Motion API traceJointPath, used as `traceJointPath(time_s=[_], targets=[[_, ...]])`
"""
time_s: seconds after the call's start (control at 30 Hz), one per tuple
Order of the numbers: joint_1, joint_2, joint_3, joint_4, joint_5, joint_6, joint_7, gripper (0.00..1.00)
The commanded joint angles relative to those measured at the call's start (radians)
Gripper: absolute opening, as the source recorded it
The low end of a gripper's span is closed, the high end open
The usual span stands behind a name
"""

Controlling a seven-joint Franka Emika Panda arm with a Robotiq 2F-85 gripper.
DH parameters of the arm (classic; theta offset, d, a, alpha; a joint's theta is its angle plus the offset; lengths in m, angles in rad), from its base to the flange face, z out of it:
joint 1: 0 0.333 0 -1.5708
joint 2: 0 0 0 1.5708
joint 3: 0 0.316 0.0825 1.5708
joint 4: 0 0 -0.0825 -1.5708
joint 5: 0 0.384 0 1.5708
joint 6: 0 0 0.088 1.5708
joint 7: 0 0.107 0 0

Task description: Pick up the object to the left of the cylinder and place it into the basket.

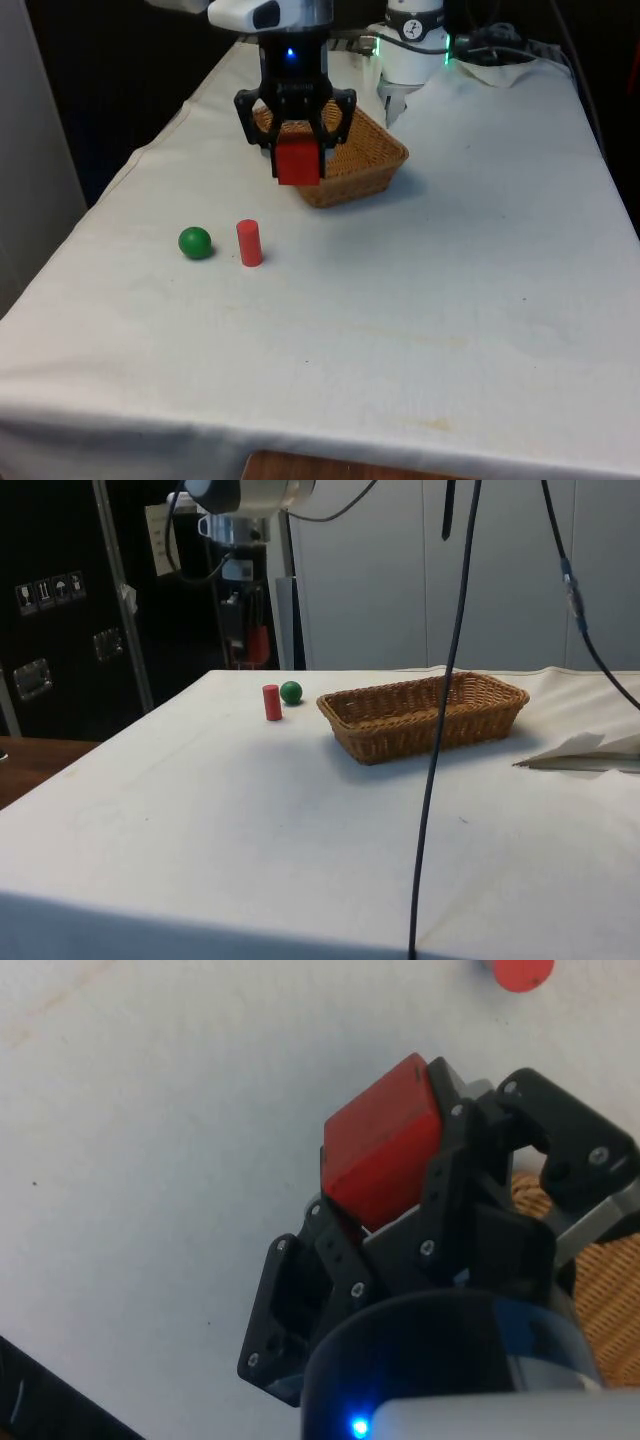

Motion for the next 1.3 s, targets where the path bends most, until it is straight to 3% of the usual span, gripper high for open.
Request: traceJointPath(time_s=[0.0,0.17,0.2,0.23,0.47,0.5,0.53,0.77,0.8,0.83,1.0,1.03,1.07,1.1,1.27], targets=[[0.012,-0.014,-0.015,-0.014,-0.023,-0.006,0.010,0.01],[0.016,-0.044,-0.024,-0.036,-0.054,-0.014,0.011,0.01],[0.004,-0.037,-0.011,-0.026,-0.040,-0.013,0.003,0.01],[0.017,-0.049,-0.025,-0.040,-0.060,-0.015,0.011,0.01],[0.021,-0.083,-0.033,-0.076,-0.094,-0.013,0.011,0.01],[0.009,-0.077,-0.022,-0.066,-0.082,-0.016,0.004,0.01],[0.022,-0.088,-0.034,-0.082,-0.099,-0.012,0.011,0.01],[0.029,-0.125,-0.036,-0.133,-0.128,0.002,0.010,0.01],[0.014,-0.118,-0.023,-0.118,-0.117,-0.011,0.004,0.01],[0.029,-0.131,-0.036,-0.140,-0.133,0.005,0.010,0.01],[0.033,-0.158,-0.038,-0.177,-0.154,0.015,0.008,0.01],[0.033,-0.163,-0.038,-0.183,-0.158,0.017,0.008,0.01],[0.016,-0.147,-0.023,-0.156,-0.142,-0.005,0.004,0.01],[0.034,-0.167,-0.038,-0.188,-0.161,0.019,0.008,0.01],[0.035,-0.186,-0.037,-0.222,-0.178,0.035,0.006,0.01]])
